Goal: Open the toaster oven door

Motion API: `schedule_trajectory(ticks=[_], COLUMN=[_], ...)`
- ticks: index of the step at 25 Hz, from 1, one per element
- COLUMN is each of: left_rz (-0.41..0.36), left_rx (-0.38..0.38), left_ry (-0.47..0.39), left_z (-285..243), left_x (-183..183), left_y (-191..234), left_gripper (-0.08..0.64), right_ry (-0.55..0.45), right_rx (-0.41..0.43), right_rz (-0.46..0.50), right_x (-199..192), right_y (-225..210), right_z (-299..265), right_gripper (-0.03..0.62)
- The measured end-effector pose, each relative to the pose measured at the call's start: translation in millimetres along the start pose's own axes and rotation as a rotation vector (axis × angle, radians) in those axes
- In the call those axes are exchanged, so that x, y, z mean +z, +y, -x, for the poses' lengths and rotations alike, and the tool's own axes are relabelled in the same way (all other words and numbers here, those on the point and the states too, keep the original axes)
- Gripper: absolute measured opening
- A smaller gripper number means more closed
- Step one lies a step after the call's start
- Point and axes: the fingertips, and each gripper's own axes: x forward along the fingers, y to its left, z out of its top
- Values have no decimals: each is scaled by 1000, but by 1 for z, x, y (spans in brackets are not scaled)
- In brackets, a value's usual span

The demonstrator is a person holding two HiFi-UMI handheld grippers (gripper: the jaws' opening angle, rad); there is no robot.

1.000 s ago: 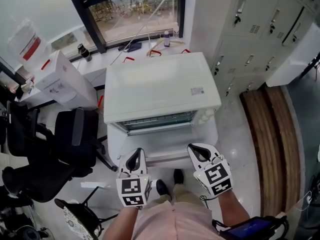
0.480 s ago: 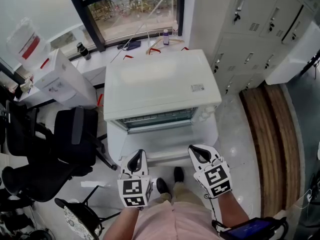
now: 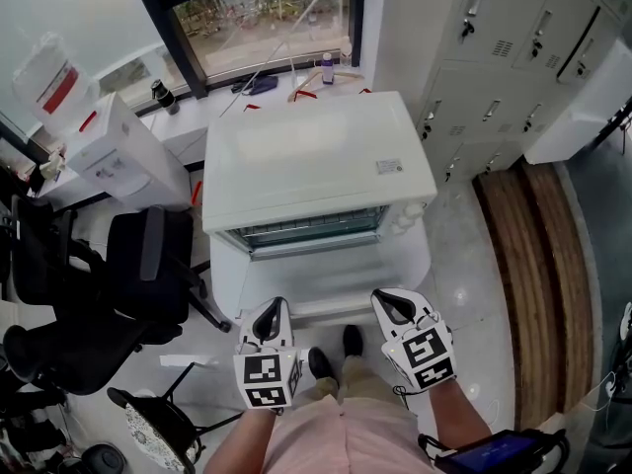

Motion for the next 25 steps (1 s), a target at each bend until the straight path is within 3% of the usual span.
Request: schedule_trajectory(ticks=[25], left_rz=[-36], left_rx=[-14], left_ry=[83], left_z=[1], left_x=[-46], left_y=[-11], left_gripper=[12], right_ry=[34], right_rx=[29], right_rz=[-32], right_x=[-38], right_y=[15], right_z=[-10], right_gripper=[2])
